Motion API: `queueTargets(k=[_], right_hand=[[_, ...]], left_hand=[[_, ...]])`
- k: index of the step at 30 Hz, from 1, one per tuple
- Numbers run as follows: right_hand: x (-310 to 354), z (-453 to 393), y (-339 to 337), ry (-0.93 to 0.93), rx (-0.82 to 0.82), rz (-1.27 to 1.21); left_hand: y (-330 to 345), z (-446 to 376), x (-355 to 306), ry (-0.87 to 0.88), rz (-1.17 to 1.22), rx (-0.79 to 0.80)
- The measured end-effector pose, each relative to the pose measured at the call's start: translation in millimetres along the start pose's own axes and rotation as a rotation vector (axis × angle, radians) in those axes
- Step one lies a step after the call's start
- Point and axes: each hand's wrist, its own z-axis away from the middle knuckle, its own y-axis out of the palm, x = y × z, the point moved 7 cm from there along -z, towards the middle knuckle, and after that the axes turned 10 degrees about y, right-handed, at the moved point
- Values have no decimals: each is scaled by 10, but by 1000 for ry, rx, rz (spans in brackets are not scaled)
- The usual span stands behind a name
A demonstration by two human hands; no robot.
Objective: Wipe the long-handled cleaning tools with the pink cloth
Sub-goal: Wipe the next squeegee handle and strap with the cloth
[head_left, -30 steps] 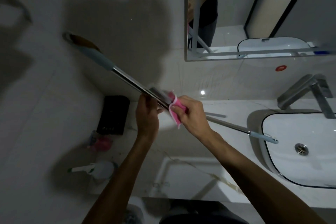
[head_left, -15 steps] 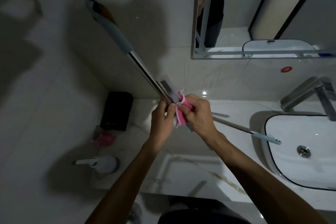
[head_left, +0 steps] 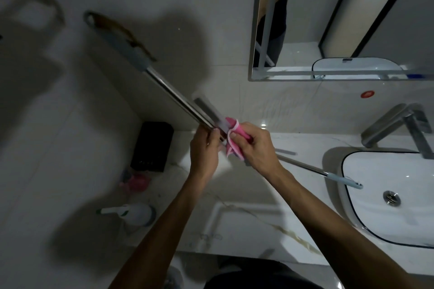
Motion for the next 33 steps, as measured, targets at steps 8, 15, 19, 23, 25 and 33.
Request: queueTargets(k=[8, 15, 19, 23, 25, 33], right_hand=[[-234, 92, -111, 192, -92, -95], [-62, 90, 42, 37, 87, 76], [-73, 67, -143, 214, -167, -227], [-98, 111, -363, 227, -471, -344], [-69, 138, -377, 210, -516, -348], [23, 45, -243, 183, -390, -220]], left_hand=[[-126, -23, 4, -25, 101, -100], [-41, 4, -10, 9, -79, -59], [-1, 80, 86, -64, -101, -33], [-24, 97, 85, -67, -23, -58], [-58, 65, 45, -53, -6, -91], [-39, -6, 78, -14, 84, 44]])
